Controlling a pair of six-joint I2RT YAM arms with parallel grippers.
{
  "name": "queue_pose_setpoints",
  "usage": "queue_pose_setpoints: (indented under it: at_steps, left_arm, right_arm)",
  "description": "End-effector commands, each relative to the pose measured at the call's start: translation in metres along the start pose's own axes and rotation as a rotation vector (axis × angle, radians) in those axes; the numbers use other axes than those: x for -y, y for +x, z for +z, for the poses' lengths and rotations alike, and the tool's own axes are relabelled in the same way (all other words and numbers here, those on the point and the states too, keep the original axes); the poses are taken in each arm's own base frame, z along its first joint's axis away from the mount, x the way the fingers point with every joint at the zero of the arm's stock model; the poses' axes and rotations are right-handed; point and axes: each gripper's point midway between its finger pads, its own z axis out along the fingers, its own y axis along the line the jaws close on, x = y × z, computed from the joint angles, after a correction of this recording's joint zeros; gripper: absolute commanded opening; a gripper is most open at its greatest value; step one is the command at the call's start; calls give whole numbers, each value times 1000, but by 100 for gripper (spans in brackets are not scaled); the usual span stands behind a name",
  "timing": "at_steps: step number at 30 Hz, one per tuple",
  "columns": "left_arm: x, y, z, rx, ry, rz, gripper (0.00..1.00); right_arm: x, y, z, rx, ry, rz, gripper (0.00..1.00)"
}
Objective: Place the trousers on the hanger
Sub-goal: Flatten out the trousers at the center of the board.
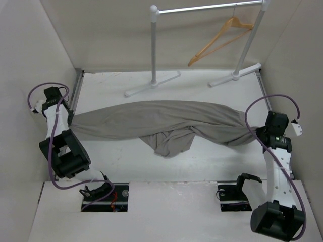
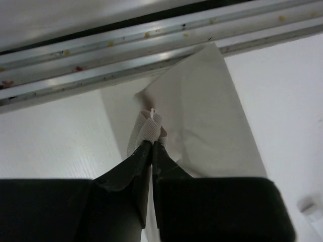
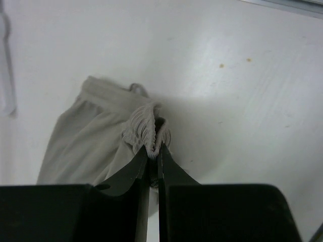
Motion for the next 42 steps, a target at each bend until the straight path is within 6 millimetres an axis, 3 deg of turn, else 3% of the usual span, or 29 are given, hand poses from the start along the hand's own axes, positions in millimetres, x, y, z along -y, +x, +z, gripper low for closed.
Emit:
queue_pose_setpoints:
  at_steps: [1, 3, 6, 7, 8, 9, 11, 12, 14, 15, 16, 18, 20, 21, 22, 23, 24, 25, 26, 27, 29, 32, 34, 37, 40, 42]
  left_arm:
    - [-9, 9, 10, 26, -14, 35, 4]
    - [-22, 18, 18, 13, -55, 45, 4]
    - [-20, 14, 18, 29, -54, 44, 7]
    - [-18, 10, 17, 36, -54, 47, 12]
    - [-12, 7, 11, 47, -40, 48, 23]
    - [-9, 6, 7, 53, -29, 49, 28]
    - [13, -16, -27, 151, 48, 43, 54]
    - [17, -20, -34, 172, 60, 45, 57]
    - [31, -45, -68, 317, 76, 80, 70]
    - [44, -47, -74, 352, 74, 127, 73]
    - [61, -37, -64, 325, 80, 181, 72]
    - [79, -22, -40, 262, 66, 242, 71]
    - [91, -4, -12, 186, 52, 291, 67]
    - [93, 3, 4, 140, 44, 294, 62]
    - [93, 7, 13, 115, 36, 292, 60]
    - [95, 11, 24, 88, 37, 284, 59]
    - [97, 16, 32, 69, 33, 285, 59]
    - [99, 19, 37, 55, 34, 286, 59]
    - [105, 25, 48, 37, 33, 284, 59]
    - [107, 26, 52, 34, 30, 278, 59]
    - [108, 29, 60, 33, 22, 267, 60]
    - [103, 28, 72, 26, 0, 241, 61]
    - [98, 27, 80, 27, -18, 228, 61]
    - [97, 28, 90, 24, -24, 219, 61]
    - [96, 31, 99, 16, -39, 223, 59]
    - [91, 33, 104, 11, -56, 229, 52]
  right_arm:
    - [21, -14, 12, 53, 108, 86, 1]
    - [36, -22, 18, 77, 174, 122, 3]
    - [45, -32, 33, 91, 246, 147, 11]
    - [46, -33, 36, 86, 254, 153, 15]
    - [44, -36, 39, 77, 251, 166, 25]
    - [40, -39, 39, 73, 241, 168, 30]
    - [22, -63, 24, 129, 180, 164, 56]
    - [11, -69, 18, 147, 151, 144, 64]
    - [-13, -82, 0, 188, 85, 107, 79]
    - [-21, -86, -8, 202, 54, 101, 84]
    - [-28, -88, -13, 206, 29, 93, 85]
    - [-39, -84, -19, 198, -19, 73, 84]
    - [-57, -71, -26, 170, -98, 31, 71]
    - [-65, -59, -31, 145, -145, -6, 57]
    - [-73, -38, -37, 101, -208, -46, 30]
    - [-78, -24, -42, 67, -258, -74, 22]
    - [-79, -16, -45, 48, -284, -89, 20]
    - [-82, -3, -46, 17, -327, -126, 20]
    - [-83, 33, -52, -89, -419, -235, 18]
    - [-82, 47, -55, -131, -452, -268, 19]
    - [-71, 70, -57, -202, -468, -317, 19]
    - [-50, 89, -55, -240, -460, -362, 24]
    - [-43, 94, -54, -250, -456, -366, 28]
    - [-48, 85, -50, -229, -442, -344, 39]
    - [-64, 75, -38, -223, -418, -342, 45]
    - [-78, 65, -27, -200, -398, -333, 51]
